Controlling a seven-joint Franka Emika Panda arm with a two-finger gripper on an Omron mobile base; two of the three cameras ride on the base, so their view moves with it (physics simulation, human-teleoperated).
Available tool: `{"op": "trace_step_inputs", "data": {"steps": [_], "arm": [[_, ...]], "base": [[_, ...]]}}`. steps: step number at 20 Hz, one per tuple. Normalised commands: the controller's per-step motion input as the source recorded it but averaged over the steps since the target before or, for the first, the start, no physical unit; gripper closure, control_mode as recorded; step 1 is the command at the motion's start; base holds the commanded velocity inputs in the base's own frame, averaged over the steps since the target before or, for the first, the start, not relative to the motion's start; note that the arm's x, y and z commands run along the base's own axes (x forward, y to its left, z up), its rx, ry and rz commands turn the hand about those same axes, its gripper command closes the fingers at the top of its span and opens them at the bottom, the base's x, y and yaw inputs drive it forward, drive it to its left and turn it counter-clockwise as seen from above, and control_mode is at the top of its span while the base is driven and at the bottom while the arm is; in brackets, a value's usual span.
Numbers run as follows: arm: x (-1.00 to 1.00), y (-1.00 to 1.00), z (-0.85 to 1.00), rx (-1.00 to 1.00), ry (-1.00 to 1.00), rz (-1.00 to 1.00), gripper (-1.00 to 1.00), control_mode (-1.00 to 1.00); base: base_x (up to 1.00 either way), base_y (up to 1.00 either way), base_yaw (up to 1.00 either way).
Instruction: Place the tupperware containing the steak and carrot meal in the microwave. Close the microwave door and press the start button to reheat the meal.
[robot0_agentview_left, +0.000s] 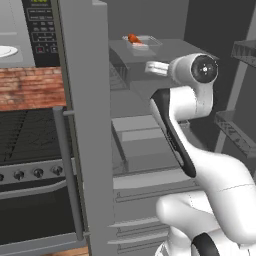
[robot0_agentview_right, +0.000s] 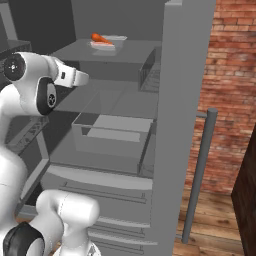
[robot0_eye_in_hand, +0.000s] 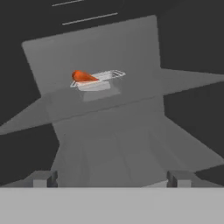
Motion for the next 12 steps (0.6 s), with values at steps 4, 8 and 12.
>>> {"op": "trace_step_inputs", "data": {"steps": [4,8,12], "arm": [[0.0,-0.26,0.22,0.22,0.04,0.0,-1.0,-1.0],[0.03,-0.22,0.16,0.2,0.0,0.0,-1.0,-1.0],[0.24,-0.08,0.01,0.16,0.0,0.0,-1.0,-1.0]], "base": [[0.0,0.0,0.0],[0.0,0.0,0.0],[0.0,0.0,0.0]]}}
